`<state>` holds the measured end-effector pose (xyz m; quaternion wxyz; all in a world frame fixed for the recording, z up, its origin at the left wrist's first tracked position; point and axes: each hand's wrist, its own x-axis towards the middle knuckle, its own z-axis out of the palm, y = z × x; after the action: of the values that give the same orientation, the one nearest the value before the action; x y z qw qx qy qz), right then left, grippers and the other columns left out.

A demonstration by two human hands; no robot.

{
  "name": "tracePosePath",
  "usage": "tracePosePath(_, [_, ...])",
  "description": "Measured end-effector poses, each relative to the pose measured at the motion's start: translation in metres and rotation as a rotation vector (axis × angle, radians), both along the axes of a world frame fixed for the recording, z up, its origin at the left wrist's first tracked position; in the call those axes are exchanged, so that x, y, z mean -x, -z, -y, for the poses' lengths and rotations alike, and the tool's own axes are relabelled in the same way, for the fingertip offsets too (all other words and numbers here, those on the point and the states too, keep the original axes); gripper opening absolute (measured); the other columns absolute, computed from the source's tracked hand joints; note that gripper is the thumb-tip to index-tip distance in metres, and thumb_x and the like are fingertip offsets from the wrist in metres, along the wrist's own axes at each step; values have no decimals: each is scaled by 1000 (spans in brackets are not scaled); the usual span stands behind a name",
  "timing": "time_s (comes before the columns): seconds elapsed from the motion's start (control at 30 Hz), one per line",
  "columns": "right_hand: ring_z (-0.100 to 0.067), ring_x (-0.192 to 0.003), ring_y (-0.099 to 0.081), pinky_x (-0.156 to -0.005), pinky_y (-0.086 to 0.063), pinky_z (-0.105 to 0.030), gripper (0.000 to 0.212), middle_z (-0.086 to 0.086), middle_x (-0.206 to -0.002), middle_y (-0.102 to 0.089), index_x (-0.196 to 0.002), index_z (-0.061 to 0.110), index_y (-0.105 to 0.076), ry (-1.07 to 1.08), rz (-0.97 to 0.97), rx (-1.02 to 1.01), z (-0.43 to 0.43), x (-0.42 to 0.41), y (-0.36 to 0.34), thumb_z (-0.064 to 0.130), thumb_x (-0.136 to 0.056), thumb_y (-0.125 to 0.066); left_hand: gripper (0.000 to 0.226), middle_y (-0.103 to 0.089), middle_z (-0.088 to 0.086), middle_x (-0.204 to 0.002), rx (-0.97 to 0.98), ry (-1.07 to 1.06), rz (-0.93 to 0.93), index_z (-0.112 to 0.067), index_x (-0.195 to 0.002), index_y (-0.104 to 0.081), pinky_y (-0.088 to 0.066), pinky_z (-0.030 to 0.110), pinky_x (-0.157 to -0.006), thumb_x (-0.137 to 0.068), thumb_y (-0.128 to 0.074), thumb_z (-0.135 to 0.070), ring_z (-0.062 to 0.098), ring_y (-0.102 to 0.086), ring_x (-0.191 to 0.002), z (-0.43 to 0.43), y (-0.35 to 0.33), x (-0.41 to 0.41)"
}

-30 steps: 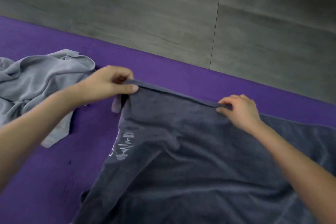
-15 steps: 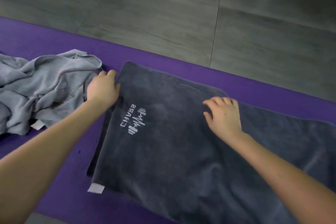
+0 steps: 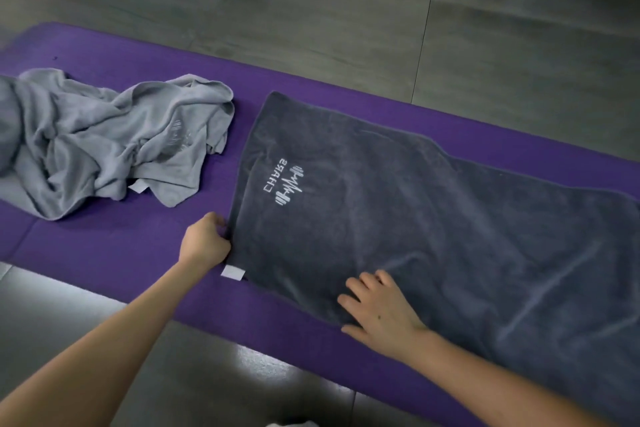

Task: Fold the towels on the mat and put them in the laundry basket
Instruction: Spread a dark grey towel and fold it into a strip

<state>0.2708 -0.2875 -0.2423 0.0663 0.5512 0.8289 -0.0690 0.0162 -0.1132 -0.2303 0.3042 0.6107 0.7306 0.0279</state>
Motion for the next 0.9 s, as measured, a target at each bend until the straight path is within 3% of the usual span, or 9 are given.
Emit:
tracePosePath(0.03, [-15, -69, -53, -65, -45, -30, 21, 6, -77, -57, -77, 25, -66, -7, 17, -6, -1, 1, 1, 40, -64, -73, 30, -66, 14, -101, -43, -40, 11, -9, -105, -59, -37, 29, -62, -78, -52, 3, 25, -53, -79, 0, -5, 3])
tracePosePath(0.1, [-13, -63, -50, -58, -41, -27, 21, 8, -69, -52, -66, 26, -62, -13, 12, 0, -4, 2, 3, 24, -53, -79, 33, -63, 17, -103, -152, -83, -56, -8, -105, -59, -37, 31, -64, -76, -49, 5, 33, -55, -87, -3, -17, 15])
tracePosePath(0.2, [-7, -65, -53, -56, -44, -22, 20, 15, -72, -55, -74, 34, -68, -79, -22, 48, -5, 0, -1, 40, -58, -78, 34, -53, 19, -111, -109, 18, -336, -8, -115, -52, -40, 37, -68, -82, -50, -1, 37, -53, -99, -10, -32, 35])
tracePosePath(0.3, [-5, -70, -56, -59, -48, -21, 30, 18, -79, -59, -94, 37, -68, -174, -4, 75, -4, -14, -7, 50, -66, -69, 39, -46, 16, -119, -80, 238, -654, -11, -122, -45, -43, 40, -83, -84, -55, -13, 34, -46, -111, -14, -46, 24])
tracePosePath(0.43, [-7, -66, -58, -56, -45, -20, 35, 16, -79, -62, -88, 35, -70, -208, 142, 79, -4, -50, -23, 52, -58, -75, 33, -44, 13, -116, -287, 567, -570, -12, -117, -49, -44, 37, -82, -84, -53, -14, 32, -45, -109, -13, -52, -42])
tracePosePath(0.57, [-10, -65, -61, -53, -46, -22, 37, 12, -77, -62, -90, 32, -69, -93, 182, 28, 6, -99, -44, 47, -57, -76, 35, -44, 12, -119, -365, 817, -349, -13, -121, -50, -44, 40, -85, -86, -51, -13, 33, -44, -111, -6, -61, -132])
tracePosePath(0.7, [-10, -58, -59, -46, -44, -21, 37, 12, -70, -59, -81, 32, -69, -40, 271, 11, 43, -175, -62, 46, -48, -79, 32, -45, 8, -120, -415, 1063, -324, -16, -121, -51, -43, 38, -87, -89, -48, -14, 29, -43, -111, 20, -68, -214])
tracePosePath(0.8, [-12, -60, -60, -46, -47, -26, 40, 10, -71, -61, -79, 30, -69, 192, 297, 25, 83, -246, -64, 45, -45, -83, 31, -45, 4, -122, -445, 1265, -423, -18, -121, -50, -41, 34, -86, -90, -46, -14, 25, -43, -111, 44, -69, -268])
tracePosePath(0.9, [-20, -97, -61, -75, -50, -34, 40, 3, -106, -62, -114, 26, -62, 617, 230, 2, 126, -314, -57, 43, -78, -67, 31, -45, 4, -124, -418, 1470, -547, -19, -124, -48, -40, 35, -89, -94, -42, -22, 25, -42, -113, 72, -72, -314])
